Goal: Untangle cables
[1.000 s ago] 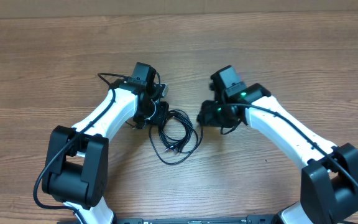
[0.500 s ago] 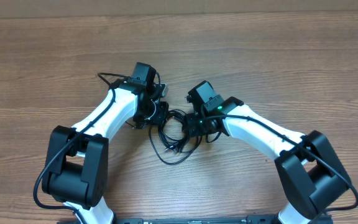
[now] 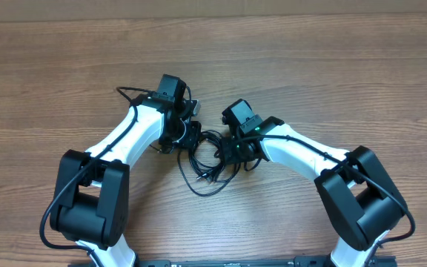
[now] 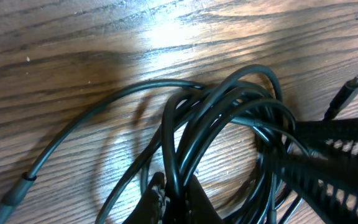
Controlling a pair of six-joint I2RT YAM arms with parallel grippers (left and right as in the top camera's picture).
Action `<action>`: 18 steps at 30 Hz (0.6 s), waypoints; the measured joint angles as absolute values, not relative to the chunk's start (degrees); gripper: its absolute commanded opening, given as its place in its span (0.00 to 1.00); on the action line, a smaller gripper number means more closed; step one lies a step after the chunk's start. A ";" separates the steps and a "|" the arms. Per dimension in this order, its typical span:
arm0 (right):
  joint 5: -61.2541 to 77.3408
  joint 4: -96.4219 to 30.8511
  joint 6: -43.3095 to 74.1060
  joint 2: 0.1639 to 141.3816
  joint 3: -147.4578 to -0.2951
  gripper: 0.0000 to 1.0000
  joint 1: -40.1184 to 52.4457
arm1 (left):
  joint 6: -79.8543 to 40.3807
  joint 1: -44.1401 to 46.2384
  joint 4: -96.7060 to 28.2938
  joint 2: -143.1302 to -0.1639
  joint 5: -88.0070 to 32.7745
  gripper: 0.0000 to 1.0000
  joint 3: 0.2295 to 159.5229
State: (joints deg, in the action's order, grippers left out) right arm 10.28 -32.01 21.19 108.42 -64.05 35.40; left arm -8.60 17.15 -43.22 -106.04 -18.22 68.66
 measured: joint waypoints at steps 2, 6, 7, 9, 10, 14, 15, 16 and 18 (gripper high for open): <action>10.48 -31.70 22.20 108.86 -64.05 0.04 35.40 | -8.62 17.15 -43.22 -106.04 -18.20 0.04 68.66; 9.96 -33.34 24.99 108.90 -64.55 0.04 35.35 | -8.82 17.15 -43.24 -106.04 -18.20 0.04 68.66; 9.21 -34.63 26.68 108.90 -64.93 0.04 35.44 | -8.82 17.15 -43.20 -106.04 -18.24 0.04 68.66; 7.88 -37.69 29.52 108.88 -65.78 0.04 35.51 | -8.80 17.26 -43.24 -106.06 -18.70 0.04 68.66; 6.87 -39.88 30.94 108.79 -66.37 0.04 35.44 | -8.82 17.34 -43.27 -106.08 -19.31 0.04 68.66; 3.90 -47.37 34.92 107.77 -68.90 0.04 34.09 | -8.80 18.39 -43.03 -106.21 -21.76 0.04 68.66; 3.62 -48.36 35.40 107.26 -69.36 0.04 33.50 | -8.82 18.52 -42.83 -106.21 -22.26 0.04 68.66; 3.38 -49.28 35.92 106.48 -69.87 0.04 32.64 | -8.80 18.57 -42.57 -106.21 -22.59 0.04 68.66; 3.33 -50.78 36.64 104.75 -70.76 0.04 31.11 | -8.80 18.57 -42.17 -106.21 -23.27 0.04 68.75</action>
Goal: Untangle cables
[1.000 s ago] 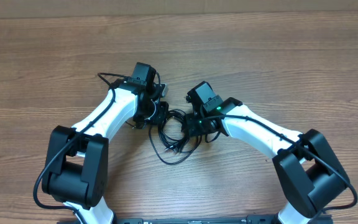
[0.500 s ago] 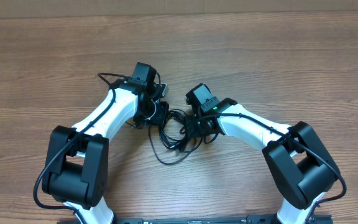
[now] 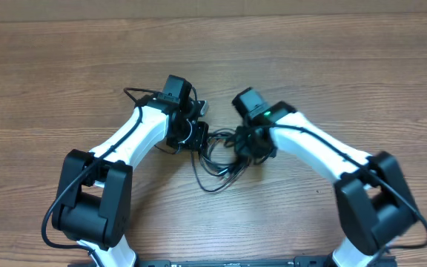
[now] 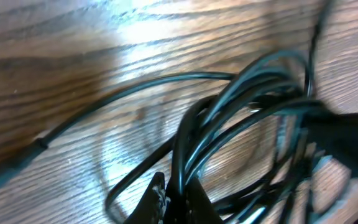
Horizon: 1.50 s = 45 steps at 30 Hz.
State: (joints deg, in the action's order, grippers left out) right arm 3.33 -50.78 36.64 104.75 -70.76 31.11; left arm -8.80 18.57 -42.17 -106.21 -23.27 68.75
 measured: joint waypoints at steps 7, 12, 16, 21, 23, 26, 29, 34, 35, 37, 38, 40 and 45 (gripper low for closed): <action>-1.72 -56.14 39.11 98.17 -71.31 0.04 25.69 | -8.84 17.41 -42.85 -106.21 -20.64 0.04 69.14; -8.54 -60.25 39.90 94.94 -71.31 0.04 24.03 | -8.84 17.17 -43.22 -106.21 -18.61 0.04 69.14; -14.31 -65.01 41.58 94.76 -71.31 0.04 21.91 | -8.84 17.15 -43.40 -106.21 -18.13 0.04 69.14; -18.00 -67.79 43.59 94.76 -71.31 0.48 17.69 | -8.84 17.15 -43.51 -106.21 -17.78 0.04 69.14; -17.23 -67.18 43.33 94.76 -71.31 0.53 16.16 | -8.84 17.10 -43.53 -106.21 -17.76 0.04 69.14; -11.07 -62.67 38.61 94.76 -71.31 0.55 15.40 | -8.84 17.10 -43.53 -106.21 -17.74 0.04 69.14; 1.02 -57.45 29.45 94.76 -71.31 0.52 16.43 | -8.84 17.10 -43.51 -106.21 -17.76 0.04 69.14; 10.85 -55.07 21.87 94.76 -71.29 0.51 20.56 | -8.84 17.10 -43.46 -106.21 -17.74 0.04 69.14; 11.73 -54.00 20.84 94.76 -71.22 0.51 21.71 | -8.84 17.10 -43.40 -106.21 -17.74 0.04 69.14; 12.80 -51.96 19.62 94.76 -70.89 0.50 23.46 | -8.84 17.10 -43.22 -106.21 -17.74 0.04 69.14; 13.17 -49.84 19.22 94.72 -70.17 0.50 24.49 | -8.84 17.10 -43.18 -106.21 -17.74 0.04 69.14; 13.61 -46.70 18.63 94.70 -68.45 0.47 26.15 | -8.84 17.10 -43.07 -106.21 -17.74 0.04 69.14; 14.28 -39.35 18.17 94.72 -63.02 0.40 29.65 | -8.84 17.10 -43.03 -106.21 -17.72 0.04 69.14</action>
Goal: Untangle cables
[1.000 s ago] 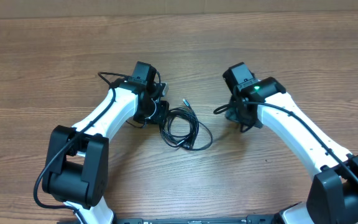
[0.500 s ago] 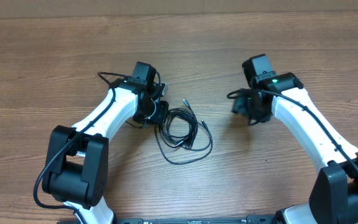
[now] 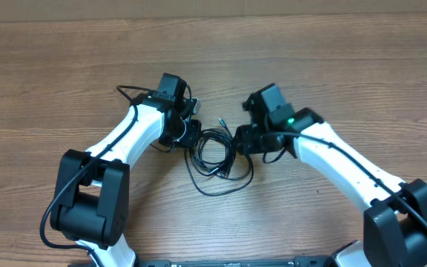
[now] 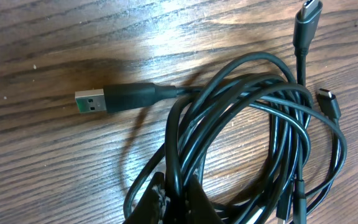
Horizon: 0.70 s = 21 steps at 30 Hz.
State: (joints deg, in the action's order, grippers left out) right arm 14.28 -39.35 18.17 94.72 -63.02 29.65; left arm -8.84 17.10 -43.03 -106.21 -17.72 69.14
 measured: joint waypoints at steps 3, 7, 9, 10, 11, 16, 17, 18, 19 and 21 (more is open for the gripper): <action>14.61 -33.95 18.39 94.80 -59.94 0.39 31.33 | -8.84 17.10 -43.03 -106.21 -17.69 0.04 69.14; 14.72 -28.42 18.52 95.66 -57.17 0.34 33.10 | -8.84 17.10 -42.98 -106.21 -17.56 0.04 69.14; 14.79 -26.22 18.63 96.68 -56.45 0.32 33.98 | -8.84 17.10 -43.00 -106.21 -17.56 0.04 69.14; 14.66 -25.45 18.76 97.36 -56.25 0.31 34.44 | -8.84 17.10 -43.00 -106.21 -17.54 0.04 69.14; 14.13 -24.73 19.18 98.04 -56.12 0.31 34.81 | -8.84 17.10 -43.00 -106.21 -17.54 0.04 69.14; 9.80 -23.38 22.55 101.25 -55.99 0.32 35.73 | -8.84 17.10 -43.00 -106.21 -17.56 0.04 69.14; 9.10 -23.07 23.14 101.60 -55.99 0.33 35.73 | -8.84 17.10 -43.00 -106.21 -17.54 0.04 69.14; 8.60 -22.72 23.57 101.75 -55.96 0.35 35.73 | -8.84 17.10 -42.98 -106.21 -17.56 0.04 69.14; 8.25 -22.44 23.99 101.80 -55.96 0.35 35.73 | -8.84 17.10 -42.98 -106.21 -17.54 0.04 69.14; 7.40 -21.61 24.56 101.80 -55.96 0.35 35.73 | -8.84 17.10 -42.85 -106.21 -17.54 0.04 69.14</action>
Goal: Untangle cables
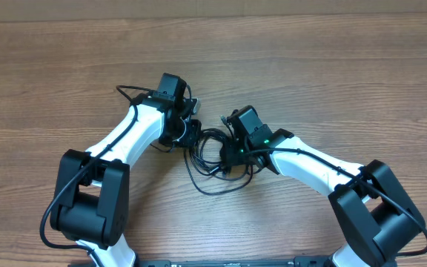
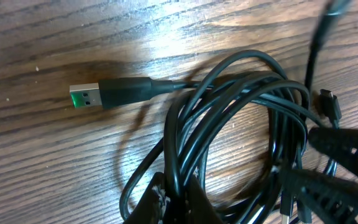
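Observation:
A tangle of black cables (image 1: 215,157) lies coiled on the wooden table between the two arms. My left gripper (image 1: 188,134) is at the coil's left edge, and its fingertips (image 2: 157,198) are shut on several strands of the bundle (image 2: 229,118). One cable ends in a USB-A plug (image 2: 87,96) lying free to the left of the coil. A small plug (image 2: 331,104) lies at the coil's right. My right gripper (image 1: 233,153) sits over the right side of the coil, and its ribbed fingers (image 2: 347,142) stand apart with strands between them.
The wooden table (image 1: 347,74) holds only the cables. A thin loop of cable (image 1: 128,92) runs behind the left wrist. A loose loop (image 1: 217,189) of the tangle trails toward the front edge.
My right gripper stood off to the right of the coil and is now back over its right side, with its fingers showing in the left wrist view. The left gripper keeps its hold.
Both grippers were at the coil, with a long strand running off to the left. Then the coil was drawn taut between them. Later the right gripper was clear of it and a USB-A plug lay beside the coil. The right gripper is now at the coil again.

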Controlling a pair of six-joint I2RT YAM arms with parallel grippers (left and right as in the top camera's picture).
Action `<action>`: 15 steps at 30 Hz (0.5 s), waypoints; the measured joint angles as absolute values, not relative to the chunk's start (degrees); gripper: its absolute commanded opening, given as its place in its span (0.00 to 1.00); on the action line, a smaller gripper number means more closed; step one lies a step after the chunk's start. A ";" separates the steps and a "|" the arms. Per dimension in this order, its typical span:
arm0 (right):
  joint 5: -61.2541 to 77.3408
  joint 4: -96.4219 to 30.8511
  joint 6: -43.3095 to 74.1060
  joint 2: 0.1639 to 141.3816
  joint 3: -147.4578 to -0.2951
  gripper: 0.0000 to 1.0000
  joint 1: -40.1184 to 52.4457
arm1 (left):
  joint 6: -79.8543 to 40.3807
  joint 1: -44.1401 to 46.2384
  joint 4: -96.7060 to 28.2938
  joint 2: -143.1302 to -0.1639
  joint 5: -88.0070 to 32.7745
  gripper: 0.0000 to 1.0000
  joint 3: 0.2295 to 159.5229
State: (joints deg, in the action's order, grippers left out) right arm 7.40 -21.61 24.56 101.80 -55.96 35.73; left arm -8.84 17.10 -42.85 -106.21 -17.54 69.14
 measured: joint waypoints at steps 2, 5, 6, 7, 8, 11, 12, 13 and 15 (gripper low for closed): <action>6.55 -20.34 24.86 101.89 -55.90 0.36 35.73 | -8.84 17.10 -42.83 -106.21 -17.54 0.04 69.14; 5.87 -18.68 25.19 102.15 -55.90 0.35 35.73 | -8.84 17.10 -42.83 -106.21 -17.54 0.04 69.14; 5.72 -18.35 25.28 102.19 -55.90 0.36 35.73 | -8.84 17.10 -42.83 -106.21 -17.54 0.04 69.14; 5.58 -18.04 25.28 102.21 -55.90 0.35 35.73 | -8.84 17.10 -42.83 -106.21 -17.54 0.04 69.14; 5.50 -17.91 25.28 102.21 -55.90 0.35 35.73 | -8.84 17.10 -42.83 -106.21 -17.54 0.04 69.14; 5.48 -18.39 25.26 102.24 -55.90 0.34 35.73 | -8.84 17.10 -42.83 -106.21 -17.52 0.05 69.14; 5.48 -19.20 25.26 102.24 -55.90 0.33 35.75 | -8.84 17.10 -42.85 -106.21 -17.54 0.04 69.14; 5.48 -19.97 25.28 102.24 -55.88 0.32 35.77 | -8.84 17.10 -42.83 -106.21 -17.54 0.04 69.14; 5.48 -22.06 25.30 102.26 -55.88 0.31 35.92 | -8.84 17.10 -42.81 -106.21 -17.52 0.04 69.14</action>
State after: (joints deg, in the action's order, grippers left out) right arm 5.48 -22.06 25.30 102.26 -55.88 35.92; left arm -8.84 17.10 -42.81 -106.21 -17.52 69.14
